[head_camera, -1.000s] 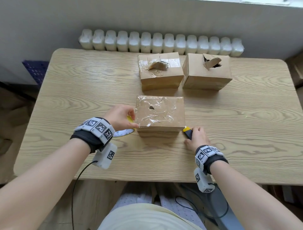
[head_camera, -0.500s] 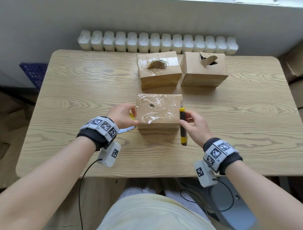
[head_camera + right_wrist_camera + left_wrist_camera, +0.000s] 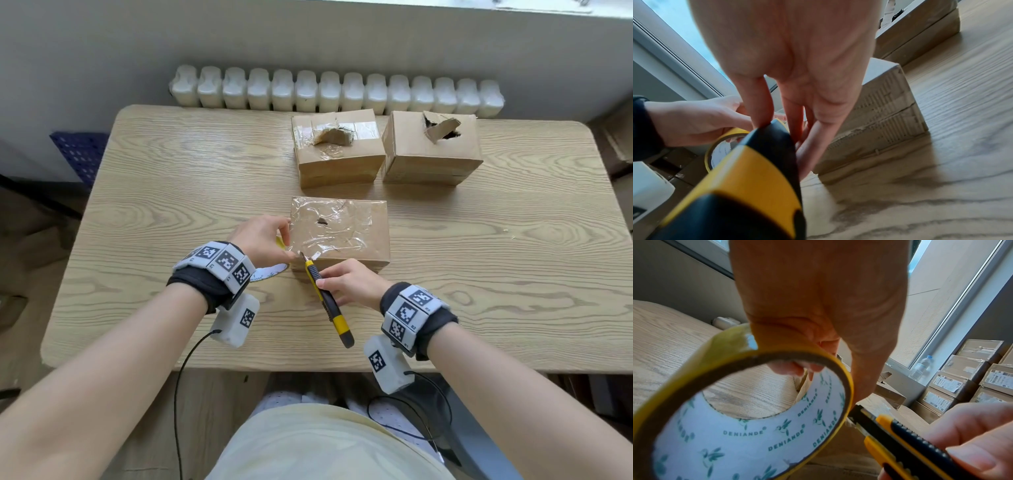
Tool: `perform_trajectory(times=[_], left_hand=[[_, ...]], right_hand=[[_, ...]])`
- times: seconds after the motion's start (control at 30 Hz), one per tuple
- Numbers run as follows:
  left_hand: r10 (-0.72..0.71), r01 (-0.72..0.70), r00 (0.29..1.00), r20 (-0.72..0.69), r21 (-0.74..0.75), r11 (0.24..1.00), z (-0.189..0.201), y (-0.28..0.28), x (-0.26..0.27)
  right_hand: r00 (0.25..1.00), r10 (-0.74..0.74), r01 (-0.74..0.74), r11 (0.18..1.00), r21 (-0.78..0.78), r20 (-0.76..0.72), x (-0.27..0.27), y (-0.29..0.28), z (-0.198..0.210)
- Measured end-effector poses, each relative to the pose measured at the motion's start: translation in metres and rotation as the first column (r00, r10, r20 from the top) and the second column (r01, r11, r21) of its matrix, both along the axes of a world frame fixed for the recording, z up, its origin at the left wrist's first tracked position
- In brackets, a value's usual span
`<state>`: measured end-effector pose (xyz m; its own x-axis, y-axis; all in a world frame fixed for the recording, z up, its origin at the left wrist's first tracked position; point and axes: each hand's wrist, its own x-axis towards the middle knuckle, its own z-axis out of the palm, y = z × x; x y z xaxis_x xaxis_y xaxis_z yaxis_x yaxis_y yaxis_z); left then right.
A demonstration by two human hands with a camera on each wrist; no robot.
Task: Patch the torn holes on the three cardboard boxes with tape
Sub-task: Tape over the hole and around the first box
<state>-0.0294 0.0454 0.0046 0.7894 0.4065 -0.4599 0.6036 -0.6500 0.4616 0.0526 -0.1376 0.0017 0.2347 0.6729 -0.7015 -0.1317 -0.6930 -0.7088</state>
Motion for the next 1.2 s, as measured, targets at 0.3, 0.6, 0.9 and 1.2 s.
perform_trajectory(times=[0.3, 0.6, 0.9, 1.2], left_hand=[[-0.024, 0.022, 0.999, -0.039, -0.057, 0.998, 0.001, 0.006, 0.0], [-0.023, 0.025, 0.999, 0.028, -0.069, 0.997, 0.001, 0.008, -0.002], [-0.008, 0.017, 0.996, 0.093, -0.105, 0.994, 0.0, 0.009, -0.008], [0.029, -0.026, 0.999, 0.037, -0.094, 0.995, 0.002, 0.024, -0.013]], right_hand=[[0.96, 0.234, -0.219, 0.969, -0.111, 0.151, 0.013, -0.02, -0.005], [0.675, 0.549, -0.361, 0.829, -0.428, 0.493, 0.037, -0.065, -0.044], [0.523, 0.573, -0.263, 0.813, -0.52, 0.631, 0.047, -0.081, -0.069], [0.451, 0.565, -0.24, 0.822, -0.516, 0.691, 0.036, -0.083, -0.072]])
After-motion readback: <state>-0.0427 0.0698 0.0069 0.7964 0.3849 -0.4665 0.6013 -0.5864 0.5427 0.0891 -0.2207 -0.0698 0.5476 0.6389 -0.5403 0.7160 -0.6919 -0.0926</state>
